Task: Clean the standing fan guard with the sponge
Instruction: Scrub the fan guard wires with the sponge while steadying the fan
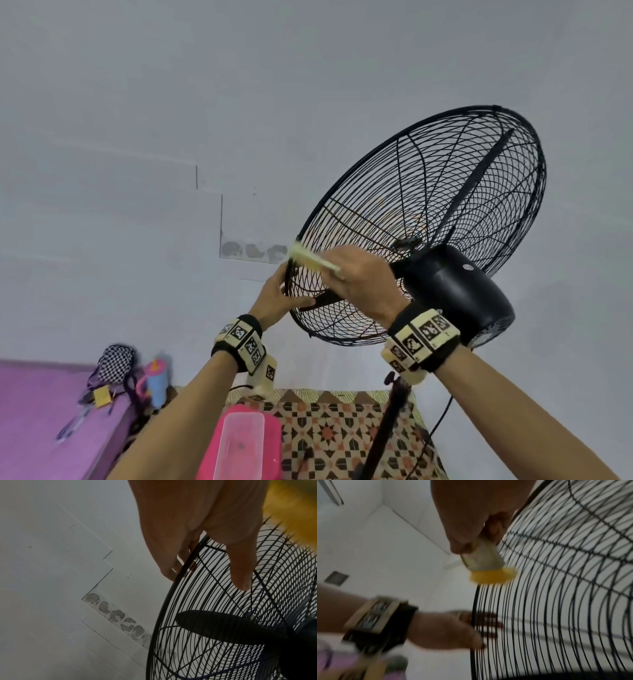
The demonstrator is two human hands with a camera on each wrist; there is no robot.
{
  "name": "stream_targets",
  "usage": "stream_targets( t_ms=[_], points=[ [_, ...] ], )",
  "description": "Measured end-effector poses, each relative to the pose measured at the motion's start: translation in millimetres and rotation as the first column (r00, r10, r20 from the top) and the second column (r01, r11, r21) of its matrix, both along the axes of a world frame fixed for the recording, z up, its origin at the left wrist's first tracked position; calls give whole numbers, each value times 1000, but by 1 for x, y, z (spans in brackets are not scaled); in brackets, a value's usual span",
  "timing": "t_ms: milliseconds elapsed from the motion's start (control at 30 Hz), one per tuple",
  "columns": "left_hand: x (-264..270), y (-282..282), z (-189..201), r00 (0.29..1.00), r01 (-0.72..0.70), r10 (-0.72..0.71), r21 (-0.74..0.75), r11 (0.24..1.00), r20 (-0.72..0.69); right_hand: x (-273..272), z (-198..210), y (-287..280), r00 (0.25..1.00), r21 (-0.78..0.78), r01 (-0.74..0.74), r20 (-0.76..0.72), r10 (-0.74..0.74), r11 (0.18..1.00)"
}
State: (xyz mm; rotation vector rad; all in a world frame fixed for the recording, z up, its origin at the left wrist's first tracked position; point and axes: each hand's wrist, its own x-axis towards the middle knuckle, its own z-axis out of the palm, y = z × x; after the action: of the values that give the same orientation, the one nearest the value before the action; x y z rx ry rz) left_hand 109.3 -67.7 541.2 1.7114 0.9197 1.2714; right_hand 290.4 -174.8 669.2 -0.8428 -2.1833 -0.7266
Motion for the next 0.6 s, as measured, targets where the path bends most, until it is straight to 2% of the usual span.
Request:
stream_targets(
  t_ms=[67,100,133,200,267,300,367,467,500,533,567,600],
  points=[
    [-1,1,-1,1000,10,-10,-9,1000,9,7,20,-4,974,188,31,-227,12,982],
    [-1,0,0,1000,14,-14,-16,1000,10,9,25,-6,956,223,39,-292,29,974],
    [-1,0,2,1000,12,-12,-20,1000,3,10,22,-6,958,224,31,-285,36,974],
    [-2,-3,5,1000,19,-19,-8,1000,-10,6,-4,-4,998,117,-5,-58,12,993],
    [-2,-4,3,1000,13,-13,8,1000,2,3,-40,0,983,-69,28,185,-14,997],
    [-3,-3,2,1000,13,-13,6,1000,3,4,-47,2,977,-123,56,212,-29,991],
    [-1,0,-1,1000,7,-7,11,1000,-16,7,-35,0,998,-93,33,57,-28,995],
    [0,2,1,1000,10,-10,-10,1000,-5,14,10,-5,963,206,39,-270,19,978],
    [0,4,0,1000,14,-13,-19,1000,5,17,18,-6,940,242,47,-338,39,969],
    [0,4,0,1000,16,-16,-27,1000,3,18,18,-6,935,232,26,-349,59,972],
    [0,2,2,1000,14,-14,-20,1000,-1,19,11,-5,955,198,-31,-282,87,980],
    [-1,1,4,1000,11,-11,-10,1000,-12,20,-2,-3,986,115,-88,-133,103,990]
  ],
)
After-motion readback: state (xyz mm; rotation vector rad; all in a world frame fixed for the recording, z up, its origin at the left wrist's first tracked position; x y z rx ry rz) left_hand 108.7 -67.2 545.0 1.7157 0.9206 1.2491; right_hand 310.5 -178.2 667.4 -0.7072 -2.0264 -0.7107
